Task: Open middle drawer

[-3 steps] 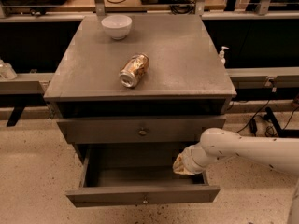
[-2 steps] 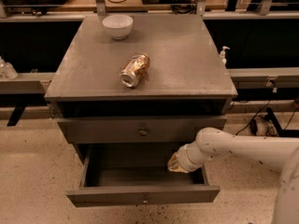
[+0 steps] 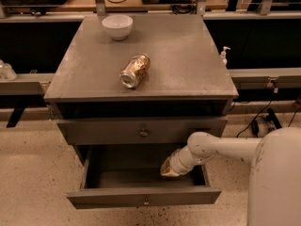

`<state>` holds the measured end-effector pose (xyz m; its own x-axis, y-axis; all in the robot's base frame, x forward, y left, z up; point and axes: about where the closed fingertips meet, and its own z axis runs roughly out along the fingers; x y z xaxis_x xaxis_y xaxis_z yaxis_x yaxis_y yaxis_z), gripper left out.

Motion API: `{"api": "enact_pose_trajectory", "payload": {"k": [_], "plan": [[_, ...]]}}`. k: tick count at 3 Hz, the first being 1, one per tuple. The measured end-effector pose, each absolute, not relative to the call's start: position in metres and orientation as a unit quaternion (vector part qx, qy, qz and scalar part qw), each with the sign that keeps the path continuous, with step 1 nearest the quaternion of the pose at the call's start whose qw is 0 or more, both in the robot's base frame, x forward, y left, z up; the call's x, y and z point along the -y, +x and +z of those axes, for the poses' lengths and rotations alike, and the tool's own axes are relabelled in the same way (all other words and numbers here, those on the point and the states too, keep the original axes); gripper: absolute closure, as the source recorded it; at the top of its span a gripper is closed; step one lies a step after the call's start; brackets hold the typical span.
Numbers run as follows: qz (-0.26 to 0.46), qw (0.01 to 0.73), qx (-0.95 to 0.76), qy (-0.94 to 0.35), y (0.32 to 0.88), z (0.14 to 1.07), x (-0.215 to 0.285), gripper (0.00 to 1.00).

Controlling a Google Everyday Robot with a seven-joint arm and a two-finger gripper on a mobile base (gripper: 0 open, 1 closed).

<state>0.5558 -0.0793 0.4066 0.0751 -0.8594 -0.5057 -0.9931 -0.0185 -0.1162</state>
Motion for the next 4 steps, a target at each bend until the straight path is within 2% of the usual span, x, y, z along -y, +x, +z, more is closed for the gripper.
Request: {"api": "enact_pose_trajectory", "payload": {"k": [2,3,4], "plan": [[0.178,0.188,-0.675,-0.691,0.531,0.368,0.062,1.00],[0.220,0.190,-0.658,-0.695,0.519,0.367,0.053,1.00],[0.279,0.222,-0.602,-0.714,0.505,0.388,0.053,1.00]]}}
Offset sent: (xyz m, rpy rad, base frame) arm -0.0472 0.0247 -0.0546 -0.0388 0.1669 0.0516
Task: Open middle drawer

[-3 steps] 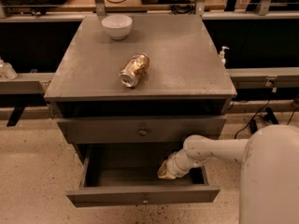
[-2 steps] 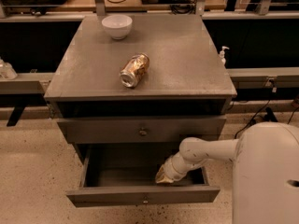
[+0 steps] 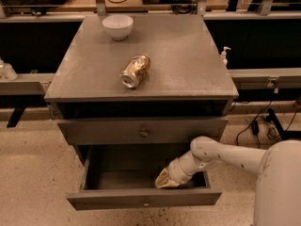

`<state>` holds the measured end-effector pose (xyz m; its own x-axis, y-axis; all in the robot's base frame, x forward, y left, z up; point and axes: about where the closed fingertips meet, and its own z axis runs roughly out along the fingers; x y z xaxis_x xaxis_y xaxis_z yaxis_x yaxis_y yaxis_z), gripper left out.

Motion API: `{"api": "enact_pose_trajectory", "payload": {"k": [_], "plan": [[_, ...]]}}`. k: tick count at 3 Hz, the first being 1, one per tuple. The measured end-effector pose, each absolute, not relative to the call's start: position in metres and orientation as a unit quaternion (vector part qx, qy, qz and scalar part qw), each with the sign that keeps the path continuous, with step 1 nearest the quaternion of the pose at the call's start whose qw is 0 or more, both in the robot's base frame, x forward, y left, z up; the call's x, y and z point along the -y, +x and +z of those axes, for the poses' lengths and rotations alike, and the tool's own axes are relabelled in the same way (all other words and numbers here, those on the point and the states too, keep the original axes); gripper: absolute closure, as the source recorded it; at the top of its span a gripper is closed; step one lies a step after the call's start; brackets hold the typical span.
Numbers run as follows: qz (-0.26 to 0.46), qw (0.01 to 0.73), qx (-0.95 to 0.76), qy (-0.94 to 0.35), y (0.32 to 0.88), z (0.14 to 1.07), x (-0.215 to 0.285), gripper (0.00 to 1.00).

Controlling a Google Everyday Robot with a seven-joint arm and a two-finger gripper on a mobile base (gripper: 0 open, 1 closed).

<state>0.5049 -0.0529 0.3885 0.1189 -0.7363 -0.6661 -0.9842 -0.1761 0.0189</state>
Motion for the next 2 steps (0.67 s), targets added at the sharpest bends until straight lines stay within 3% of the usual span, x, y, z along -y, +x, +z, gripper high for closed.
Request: {"api": "enact_pose_trajectory", "payload": {"k": [2], "plan": [[0.356,0.200,-0.530,-0.743,0.450,0.411,0.053,1.00]]}}
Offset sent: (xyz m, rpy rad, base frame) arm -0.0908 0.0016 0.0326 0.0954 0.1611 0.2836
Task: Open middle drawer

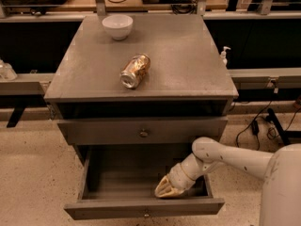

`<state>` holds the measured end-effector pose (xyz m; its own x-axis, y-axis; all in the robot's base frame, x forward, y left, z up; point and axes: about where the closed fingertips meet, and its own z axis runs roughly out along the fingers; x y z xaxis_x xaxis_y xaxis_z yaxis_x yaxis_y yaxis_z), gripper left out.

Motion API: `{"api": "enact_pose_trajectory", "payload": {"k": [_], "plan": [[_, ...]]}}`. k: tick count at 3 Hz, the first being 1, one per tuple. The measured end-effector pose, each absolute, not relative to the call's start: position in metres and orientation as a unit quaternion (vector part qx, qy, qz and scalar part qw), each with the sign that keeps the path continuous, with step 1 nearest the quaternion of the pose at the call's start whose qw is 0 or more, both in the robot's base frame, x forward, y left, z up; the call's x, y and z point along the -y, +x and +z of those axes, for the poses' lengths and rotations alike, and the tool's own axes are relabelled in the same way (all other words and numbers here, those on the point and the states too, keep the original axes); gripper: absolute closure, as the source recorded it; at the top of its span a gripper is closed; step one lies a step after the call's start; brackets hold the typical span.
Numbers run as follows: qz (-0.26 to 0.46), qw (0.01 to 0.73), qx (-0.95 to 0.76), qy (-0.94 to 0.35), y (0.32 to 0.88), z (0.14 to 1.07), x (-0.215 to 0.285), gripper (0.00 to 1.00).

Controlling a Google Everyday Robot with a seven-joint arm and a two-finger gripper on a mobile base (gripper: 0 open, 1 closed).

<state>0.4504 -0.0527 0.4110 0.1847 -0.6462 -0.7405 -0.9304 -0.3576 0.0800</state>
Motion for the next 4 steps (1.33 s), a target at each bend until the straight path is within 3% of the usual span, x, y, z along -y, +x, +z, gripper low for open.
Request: {"api": "enact_pose_trajectory", "payload": {"k": [4], "plan": [[0.325,0.179,-0.548,-0.749,0.433,0.420,0.045,1.00]]}}
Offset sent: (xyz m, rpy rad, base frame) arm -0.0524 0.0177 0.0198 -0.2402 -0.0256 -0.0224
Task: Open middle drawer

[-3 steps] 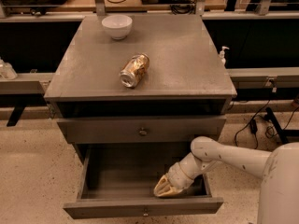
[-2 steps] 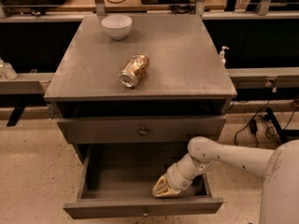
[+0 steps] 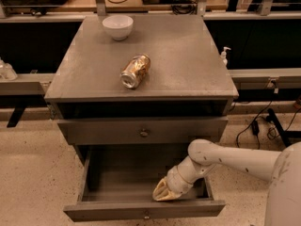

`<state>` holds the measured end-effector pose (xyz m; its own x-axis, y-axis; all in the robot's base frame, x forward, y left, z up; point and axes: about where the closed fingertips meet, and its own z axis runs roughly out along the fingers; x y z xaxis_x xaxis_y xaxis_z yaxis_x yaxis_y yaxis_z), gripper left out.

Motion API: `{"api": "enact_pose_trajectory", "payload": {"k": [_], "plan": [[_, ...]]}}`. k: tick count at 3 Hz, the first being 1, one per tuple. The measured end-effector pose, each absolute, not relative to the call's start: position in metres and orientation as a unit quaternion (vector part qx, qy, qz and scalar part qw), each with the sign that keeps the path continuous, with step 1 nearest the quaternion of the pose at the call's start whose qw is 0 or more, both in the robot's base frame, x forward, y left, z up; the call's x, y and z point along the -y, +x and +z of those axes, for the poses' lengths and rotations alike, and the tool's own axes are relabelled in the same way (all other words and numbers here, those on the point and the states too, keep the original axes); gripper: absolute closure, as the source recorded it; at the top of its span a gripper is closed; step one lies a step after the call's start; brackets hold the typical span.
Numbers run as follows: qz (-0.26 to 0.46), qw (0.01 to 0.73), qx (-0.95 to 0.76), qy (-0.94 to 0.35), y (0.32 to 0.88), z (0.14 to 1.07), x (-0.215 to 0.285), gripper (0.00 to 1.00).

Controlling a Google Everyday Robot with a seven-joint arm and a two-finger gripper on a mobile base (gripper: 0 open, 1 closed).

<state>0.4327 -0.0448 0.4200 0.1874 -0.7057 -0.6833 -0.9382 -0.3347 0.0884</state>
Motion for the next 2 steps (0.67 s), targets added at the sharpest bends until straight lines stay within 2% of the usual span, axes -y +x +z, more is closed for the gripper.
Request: {"api": "enact_pose_trajectory", "payload": {"k": [2], "plan": [[0.325,0.179,-0.548,-0.749,0.4327,0.4200,0.0448,1.00]]}}
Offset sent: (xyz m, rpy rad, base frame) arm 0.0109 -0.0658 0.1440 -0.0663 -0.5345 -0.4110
